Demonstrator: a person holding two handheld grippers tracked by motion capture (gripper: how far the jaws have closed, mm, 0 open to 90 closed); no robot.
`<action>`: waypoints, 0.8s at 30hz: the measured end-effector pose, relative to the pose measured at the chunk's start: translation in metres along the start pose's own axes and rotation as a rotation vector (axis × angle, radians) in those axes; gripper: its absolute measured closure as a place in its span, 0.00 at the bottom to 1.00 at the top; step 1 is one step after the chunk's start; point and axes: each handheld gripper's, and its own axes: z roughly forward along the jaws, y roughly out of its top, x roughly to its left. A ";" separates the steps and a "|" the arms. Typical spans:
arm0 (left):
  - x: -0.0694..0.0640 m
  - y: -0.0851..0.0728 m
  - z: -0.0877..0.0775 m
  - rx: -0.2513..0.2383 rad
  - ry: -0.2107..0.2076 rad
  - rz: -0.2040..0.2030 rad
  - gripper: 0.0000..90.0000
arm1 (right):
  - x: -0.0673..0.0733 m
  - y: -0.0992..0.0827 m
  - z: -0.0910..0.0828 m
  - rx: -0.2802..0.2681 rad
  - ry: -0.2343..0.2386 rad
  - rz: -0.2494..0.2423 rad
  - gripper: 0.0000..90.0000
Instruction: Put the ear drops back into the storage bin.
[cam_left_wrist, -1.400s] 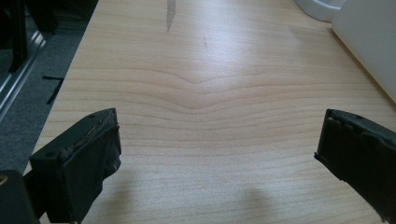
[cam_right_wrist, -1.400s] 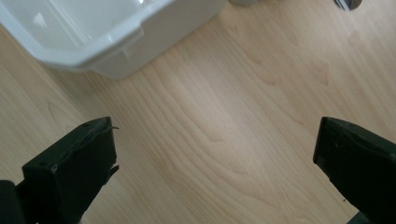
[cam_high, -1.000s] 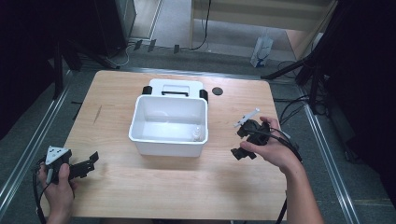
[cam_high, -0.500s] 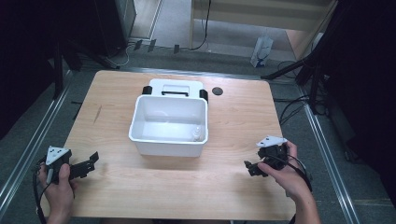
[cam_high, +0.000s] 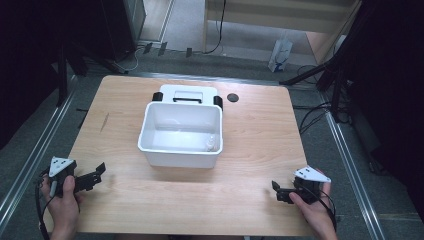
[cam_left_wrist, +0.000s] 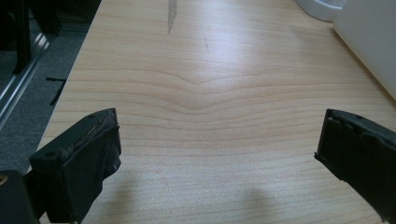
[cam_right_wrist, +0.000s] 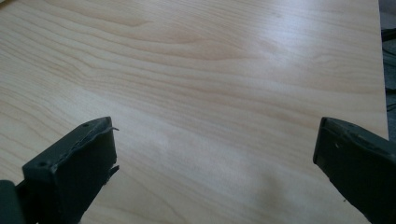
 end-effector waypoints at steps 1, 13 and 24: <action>0.000 0.000 0.000 0.000 0.000 0.000 0.00 | 0.000 -0.004 -0.001 -0.012 0.000 0.009 0.00; -0.001 0.000 0.001 0.001 0.010 0.009 0.00 | -0.014 -0.031 -0.018 -0.172 -0.018 0.173 0.00; -0.001 0.000 0.001 0.002 0.014 0.011 0.00 | -0.020 -0.030 -0.014 -0.137 -0.043 0.251 0.00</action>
